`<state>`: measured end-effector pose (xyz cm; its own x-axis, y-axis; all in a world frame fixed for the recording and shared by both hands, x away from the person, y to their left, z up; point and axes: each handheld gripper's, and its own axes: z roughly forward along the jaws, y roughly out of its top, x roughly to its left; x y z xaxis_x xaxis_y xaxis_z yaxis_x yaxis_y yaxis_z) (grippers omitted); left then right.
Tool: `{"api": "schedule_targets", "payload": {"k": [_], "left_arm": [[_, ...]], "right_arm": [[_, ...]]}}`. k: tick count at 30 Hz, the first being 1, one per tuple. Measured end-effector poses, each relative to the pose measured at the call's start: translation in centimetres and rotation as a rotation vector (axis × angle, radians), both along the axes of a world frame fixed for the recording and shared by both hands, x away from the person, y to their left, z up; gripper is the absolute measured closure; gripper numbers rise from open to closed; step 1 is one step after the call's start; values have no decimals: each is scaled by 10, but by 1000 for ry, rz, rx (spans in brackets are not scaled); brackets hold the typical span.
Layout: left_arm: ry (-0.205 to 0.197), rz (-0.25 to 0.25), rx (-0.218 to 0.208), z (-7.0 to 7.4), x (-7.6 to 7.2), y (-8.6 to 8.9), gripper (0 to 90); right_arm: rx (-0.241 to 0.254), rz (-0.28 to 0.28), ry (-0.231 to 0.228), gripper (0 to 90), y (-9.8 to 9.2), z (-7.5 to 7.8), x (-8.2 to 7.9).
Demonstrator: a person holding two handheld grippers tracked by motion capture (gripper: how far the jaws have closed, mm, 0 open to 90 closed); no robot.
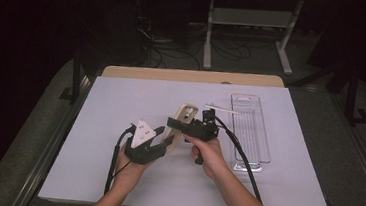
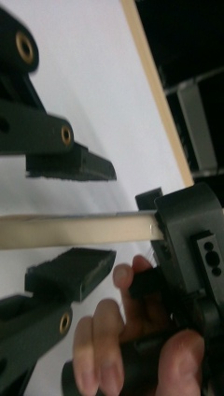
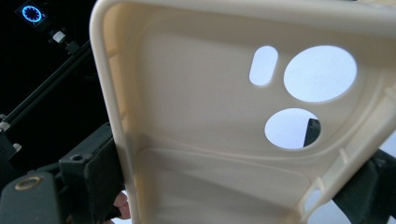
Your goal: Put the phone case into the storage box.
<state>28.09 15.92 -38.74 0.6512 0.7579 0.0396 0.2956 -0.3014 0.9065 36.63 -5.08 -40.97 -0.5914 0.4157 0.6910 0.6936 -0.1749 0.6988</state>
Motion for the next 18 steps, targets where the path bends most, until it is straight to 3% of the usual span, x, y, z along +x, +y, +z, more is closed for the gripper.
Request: {"api": "schedule_targets", "payload": {"k": [2,8,10,12,18], "left_arm": [[13,-40,17,3,1,5,497],[55,-107,-21,12,4,17,415],[58,-121,-19,13,4,19,399],[76,-176,2,18,6,25,360],[90,-241,-15,21,10,39,292]], "right_arm": [[-3,-2,5,91,-1,0,0],[-12,-4,-2,91,-2,-1,1],[-11,-7,-4,91,-2,-1,1],[-12,-5,-3,91,-2,-1,1],[-23,-5,-6,92,-2,-1,1]]}}
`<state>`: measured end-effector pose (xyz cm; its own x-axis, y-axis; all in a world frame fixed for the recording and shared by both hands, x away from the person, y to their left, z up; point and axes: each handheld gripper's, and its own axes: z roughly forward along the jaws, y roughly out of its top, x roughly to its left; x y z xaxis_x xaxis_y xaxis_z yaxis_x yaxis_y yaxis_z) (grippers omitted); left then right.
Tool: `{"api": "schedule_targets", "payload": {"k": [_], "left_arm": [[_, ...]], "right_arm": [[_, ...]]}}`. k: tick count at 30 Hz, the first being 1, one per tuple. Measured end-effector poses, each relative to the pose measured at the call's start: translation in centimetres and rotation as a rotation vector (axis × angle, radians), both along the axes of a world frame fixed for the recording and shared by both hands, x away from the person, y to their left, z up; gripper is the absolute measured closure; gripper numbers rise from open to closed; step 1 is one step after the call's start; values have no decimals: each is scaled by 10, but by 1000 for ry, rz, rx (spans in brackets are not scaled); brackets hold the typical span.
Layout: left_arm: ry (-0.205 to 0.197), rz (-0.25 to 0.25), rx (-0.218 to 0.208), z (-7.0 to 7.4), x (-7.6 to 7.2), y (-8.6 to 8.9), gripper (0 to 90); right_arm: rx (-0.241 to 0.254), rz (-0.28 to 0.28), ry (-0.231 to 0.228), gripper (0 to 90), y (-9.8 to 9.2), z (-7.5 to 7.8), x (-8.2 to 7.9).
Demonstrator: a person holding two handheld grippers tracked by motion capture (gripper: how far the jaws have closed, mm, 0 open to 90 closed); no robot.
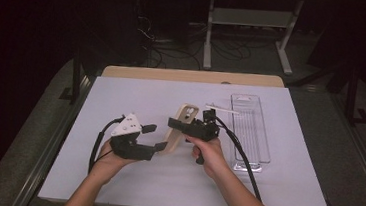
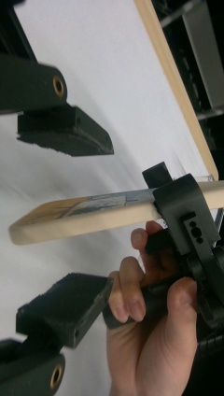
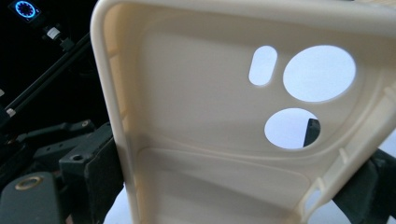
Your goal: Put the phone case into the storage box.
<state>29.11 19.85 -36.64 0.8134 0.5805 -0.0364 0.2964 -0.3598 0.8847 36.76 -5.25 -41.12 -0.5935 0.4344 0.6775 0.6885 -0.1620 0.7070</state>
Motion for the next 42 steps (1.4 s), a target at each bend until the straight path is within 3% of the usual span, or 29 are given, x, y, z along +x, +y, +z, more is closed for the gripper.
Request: {"api": "schedule_targets", "payload": {"k": [8,15,21,24,30,34,42], "left_arm": [[12,-29,16,-4,0,22,175],[18,-24,34,-25,-8,42,104],[21,-11,9,-37,-15,54,51],[19,-11,17,-41,-15,57,20],[54,-9,23,-50,-16,64,0],[88,4,-9,-54,-18,66,0],[94,6,15,-58,-16,65,0]], "right_arm": [[-8,-2,-6,92,-1,0,0],[-10,-4,-4,93,-1,0,1],[-15,-2,-12,93,-2,1,0],[-18,0,-5,93,-1,1,0],[-19,2,-10,93,-1,2,-1],[-22,-2,-23,93,-2,2,-1],[-31,-8,-31,94,-3,4,-1]]}}
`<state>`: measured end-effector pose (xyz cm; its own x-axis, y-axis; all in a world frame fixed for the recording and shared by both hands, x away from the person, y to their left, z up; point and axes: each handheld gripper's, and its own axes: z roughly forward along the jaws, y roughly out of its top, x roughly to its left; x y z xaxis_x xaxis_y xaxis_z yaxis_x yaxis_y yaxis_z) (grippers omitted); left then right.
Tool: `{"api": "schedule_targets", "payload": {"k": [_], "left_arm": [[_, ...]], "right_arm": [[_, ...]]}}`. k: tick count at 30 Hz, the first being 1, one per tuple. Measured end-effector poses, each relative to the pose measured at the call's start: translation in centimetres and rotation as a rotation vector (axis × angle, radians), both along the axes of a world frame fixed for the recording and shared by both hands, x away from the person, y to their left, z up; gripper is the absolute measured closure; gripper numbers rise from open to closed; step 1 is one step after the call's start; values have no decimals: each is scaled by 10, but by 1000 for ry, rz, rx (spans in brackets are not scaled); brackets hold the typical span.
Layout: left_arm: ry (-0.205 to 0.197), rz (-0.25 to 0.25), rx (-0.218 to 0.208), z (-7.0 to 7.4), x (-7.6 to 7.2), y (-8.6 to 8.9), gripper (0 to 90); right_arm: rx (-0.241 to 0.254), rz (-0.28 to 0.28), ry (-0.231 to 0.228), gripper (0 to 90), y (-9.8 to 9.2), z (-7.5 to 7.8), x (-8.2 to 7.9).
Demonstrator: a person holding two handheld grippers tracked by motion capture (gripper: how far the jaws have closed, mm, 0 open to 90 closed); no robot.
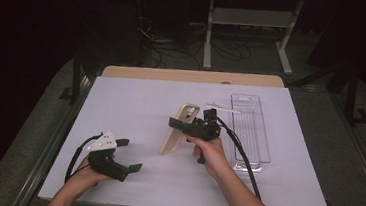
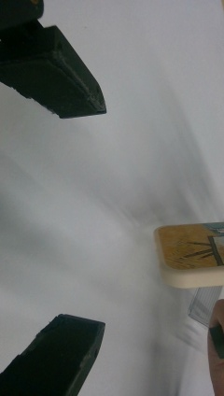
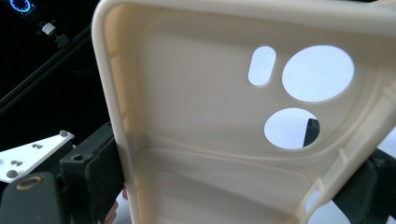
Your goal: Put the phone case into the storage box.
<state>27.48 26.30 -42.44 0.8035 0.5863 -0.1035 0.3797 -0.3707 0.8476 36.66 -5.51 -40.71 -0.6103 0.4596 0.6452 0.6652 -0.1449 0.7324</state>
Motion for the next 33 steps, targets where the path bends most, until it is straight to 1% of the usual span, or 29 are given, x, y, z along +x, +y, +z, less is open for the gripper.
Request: {"api": "schedule_targets", "payload": {"k": [2,4,5,6,7,8,9,11,12,13,15,17,18,19,23,25,28,30,32,33], "left_arm": [[0,2,-1,0,0,0,0],[-3,-1,6,2,0,0,0],[-2,-2,11,2,0,-1,0],[-5,-8,4,2,0,-2,0],[-3,-9,4,1,0,-3,0],[-9,-16,18,1,0,-3,0],[-2,-16,19,0,-1,-5,0],[-10,-12,25,0,-1,-6,0],[-15,-10,31,1,-1,-5,0],[-12,-8,23,0,-1,-5,0],[-11,-6,22,0,-1,-4,0],[-6,-7,30,0,-1,-3,0],[-11,-9,37,0,0,-2,0],[-10,-9,38,0,0,-2,0],[-13,-1,35,0,0,-2,0],[-16,-2,41,0,0,-2,0],[-14,-2,41,0,0,-2,0],[-12,0,30,-1,0,-2,0],[-9,2,28,0,0,-2,0],[-10,4,26,-1,0,-2,0]], "right_arm": [[-1,-1,0,94,0,0,0],[-4,-5,4,94,-2,2,0],[-16,-8,-17,94,-4,4,1],[-13,-10,-13,94,-4,5,1],[-16,-13,-22,94,-6,6,2],[-15,-17,-13,94,-7,7,3],[-14,-21,-20,94,-9,8,3],[-16,-29,-19,94,-12,9,5],[-11,-30,-10,94,-13,10,5],[-12,-35,-14,94,-15,10,6],[-10,-44,-11,94,-19,12,8],[-8,-53,-13,94,-22,14,11],[-6,-60,-22,95,-24,15,12],[-4,-68,-19,94,-26,17,13],[-5,-85,-26,94,-32,24,17],[-8,-94,-32,94,-35,27,19],[-10,-105,-26,95,-39,31,22],[-13,-115,-32,95,-42,33,24],[-9,-121,-29,95,-43,35,25],[-8,-132,-37,95,-46,38,27]]}}
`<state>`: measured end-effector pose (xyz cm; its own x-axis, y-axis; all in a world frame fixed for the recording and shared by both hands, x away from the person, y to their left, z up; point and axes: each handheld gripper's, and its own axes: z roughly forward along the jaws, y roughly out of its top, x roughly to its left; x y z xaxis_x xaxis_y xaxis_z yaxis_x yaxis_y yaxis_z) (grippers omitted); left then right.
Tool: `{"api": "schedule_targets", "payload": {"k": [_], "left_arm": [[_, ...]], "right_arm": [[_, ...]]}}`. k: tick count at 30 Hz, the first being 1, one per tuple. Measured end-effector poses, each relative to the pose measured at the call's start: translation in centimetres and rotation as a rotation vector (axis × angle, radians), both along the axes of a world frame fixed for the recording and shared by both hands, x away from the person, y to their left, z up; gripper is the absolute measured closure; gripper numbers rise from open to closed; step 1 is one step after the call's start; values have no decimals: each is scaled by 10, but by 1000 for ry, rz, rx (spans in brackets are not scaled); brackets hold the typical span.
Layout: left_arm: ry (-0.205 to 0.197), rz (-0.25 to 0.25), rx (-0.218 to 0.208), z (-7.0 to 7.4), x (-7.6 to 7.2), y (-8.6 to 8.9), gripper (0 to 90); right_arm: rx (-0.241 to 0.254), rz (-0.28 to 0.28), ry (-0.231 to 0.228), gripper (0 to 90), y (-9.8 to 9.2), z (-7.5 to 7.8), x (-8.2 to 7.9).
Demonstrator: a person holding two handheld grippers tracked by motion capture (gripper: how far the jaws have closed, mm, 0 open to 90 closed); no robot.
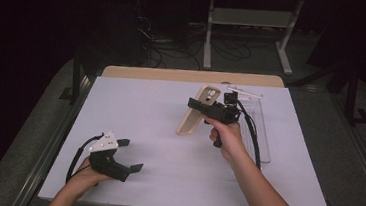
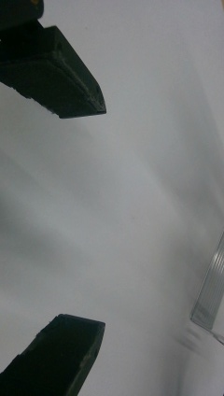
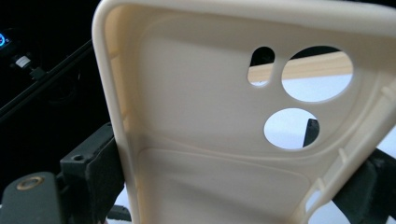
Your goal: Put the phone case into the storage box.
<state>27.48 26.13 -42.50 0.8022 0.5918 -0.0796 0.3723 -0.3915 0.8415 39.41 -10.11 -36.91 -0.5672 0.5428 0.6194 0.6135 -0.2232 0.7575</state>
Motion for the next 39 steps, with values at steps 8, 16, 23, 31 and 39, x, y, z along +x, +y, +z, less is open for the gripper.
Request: {"api": "schedule_targets", "payload": {"k": [8,16,23,31,39], "left_arm": [[-2,10,-13,-1,0,-1,0],[-10,6,4,0,0,1,0],[-16,2,2,0,0,0,0],[-18,2,-1,1,0,0,0],[-13,0,-5,1,-1,-1,0]], "right_arm": [[-21,-47,-13,96,-14,15,9],[-41,-107,-11,97,-33,25,17],[-84,-147,-21,97,-50,30,23],[-143,-204,-17,98,-77,40,29],[-221,-246,-21,97,-95,48,34]]}}
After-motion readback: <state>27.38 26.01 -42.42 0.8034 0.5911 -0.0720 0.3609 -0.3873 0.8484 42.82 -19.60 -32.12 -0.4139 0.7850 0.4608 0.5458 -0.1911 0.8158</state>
